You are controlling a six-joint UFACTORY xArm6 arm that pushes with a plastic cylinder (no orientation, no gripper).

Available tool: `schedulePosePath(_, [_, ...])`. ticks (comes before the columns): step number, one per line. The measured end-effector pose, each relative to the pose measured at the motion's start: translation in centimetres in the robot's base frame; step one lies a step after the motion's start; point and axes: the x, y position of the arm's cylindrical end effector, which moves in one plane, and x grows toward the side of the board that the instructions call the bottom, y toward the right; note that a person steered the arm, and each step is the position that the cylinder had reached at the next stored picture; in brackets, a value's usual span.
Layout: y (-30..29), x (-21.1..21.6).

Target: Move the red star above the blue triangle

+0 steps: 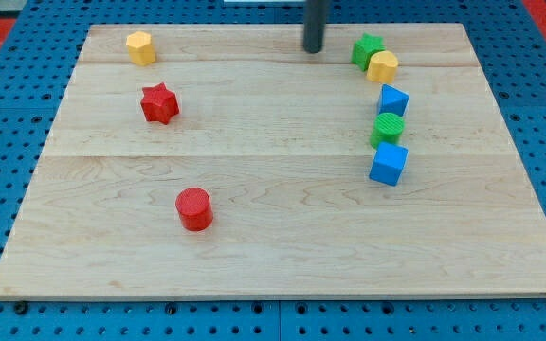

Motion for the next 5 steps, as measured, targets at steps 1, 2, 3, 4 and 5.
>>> schedulePosePath(1, [5.1,3.0])
schedulePosePath(2, [8.3,1.7])
schedulePosePath(3, [8.6,0.8])
schedulePosePath(4, [10.6,-0.3])
schedulePosePath(5, [6.9,0.0])
